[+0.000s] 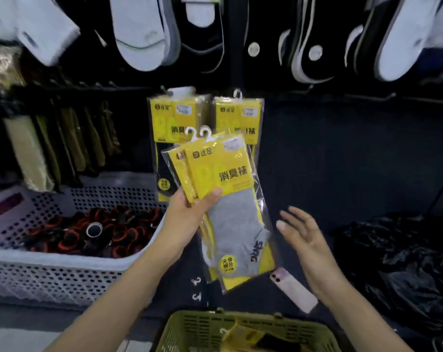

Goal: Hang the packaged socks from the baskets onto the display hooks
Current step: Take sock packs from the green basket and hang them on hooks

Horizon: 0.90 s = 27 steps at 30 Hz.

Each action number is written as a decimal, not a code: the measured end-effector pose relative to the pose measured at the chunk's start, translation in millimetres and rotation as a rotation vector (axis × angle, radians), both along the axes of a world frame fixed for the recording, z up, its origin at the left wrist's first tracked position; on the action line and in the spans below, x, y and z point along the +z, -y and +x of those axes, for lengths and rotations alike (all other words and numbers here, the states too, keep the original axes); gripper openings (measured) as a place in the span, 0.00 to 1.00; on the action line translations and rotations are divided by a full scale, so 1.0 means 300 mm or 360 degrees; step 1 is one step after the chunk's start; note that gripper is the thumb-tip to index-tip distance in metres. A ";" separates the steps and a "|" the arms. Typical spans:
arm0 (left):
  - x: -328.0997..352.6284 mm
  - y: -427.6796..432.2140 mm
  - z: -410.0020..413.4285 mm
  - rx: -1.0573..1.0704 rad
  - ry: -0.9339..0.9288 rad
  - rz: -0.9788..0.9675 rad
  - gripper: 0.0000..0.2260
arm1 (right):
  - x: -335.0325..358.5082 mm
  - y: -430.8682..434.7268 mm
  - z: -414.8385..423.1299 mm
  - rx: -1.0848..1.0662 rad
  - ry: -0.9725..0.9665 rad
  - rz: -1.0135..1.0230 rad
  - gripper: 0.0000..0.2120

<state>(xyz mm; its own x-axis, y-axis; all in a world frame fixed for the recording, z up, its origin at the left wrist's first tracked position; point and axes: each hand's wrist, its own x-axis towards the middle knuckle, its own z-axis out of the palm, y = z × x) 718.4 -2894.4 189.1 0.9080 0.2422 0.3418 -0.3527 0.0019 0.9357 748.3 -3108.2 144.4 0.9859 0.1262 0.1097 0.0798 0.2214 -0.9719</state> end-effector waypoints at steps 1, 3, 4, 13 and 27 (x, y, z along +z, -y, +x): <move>0.016 -0.005 0.007 0.0031 0.0007 0.0033 0.14 | 0.050 -0.015 0.017 0.0020 0.0099 -0.0056 0.23; 0.034 -0.008 0.027 0.0142 0.0007 0.0040 0.15 | 0.135 -0.059 0.048 0.0062 0.0241 -0.0138 0.17; 0.035 -0.007 0.037 0.0192 0.0006 0.0035 0.15 | 0.168 -0.085 0.059 0.0076 0.0290 -0.0141 0.15; 0.066 -0.060 0.118 0.0129 0.0254 0.0175 0.13 | 0.268 -0.218 0.145 0.0033 0.0352 0.0057 0.14; 0.165 -0.314 0.109 0.0529 0.0424 0.0043 0.12 | 0.391 -0.272 0.392 -0.0043 0.0432 -0.0077 0.04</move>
<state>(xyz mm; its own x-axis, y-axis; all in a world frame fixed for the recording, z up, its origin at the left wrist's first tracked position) 751.1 -2800.1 238.7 0.6612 0.4948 0.5639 -0.5593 -0.1759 0.8101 866.0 -3026.5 261.7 0.9243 0.1119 0.3650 0.3442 0.1695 -0.9235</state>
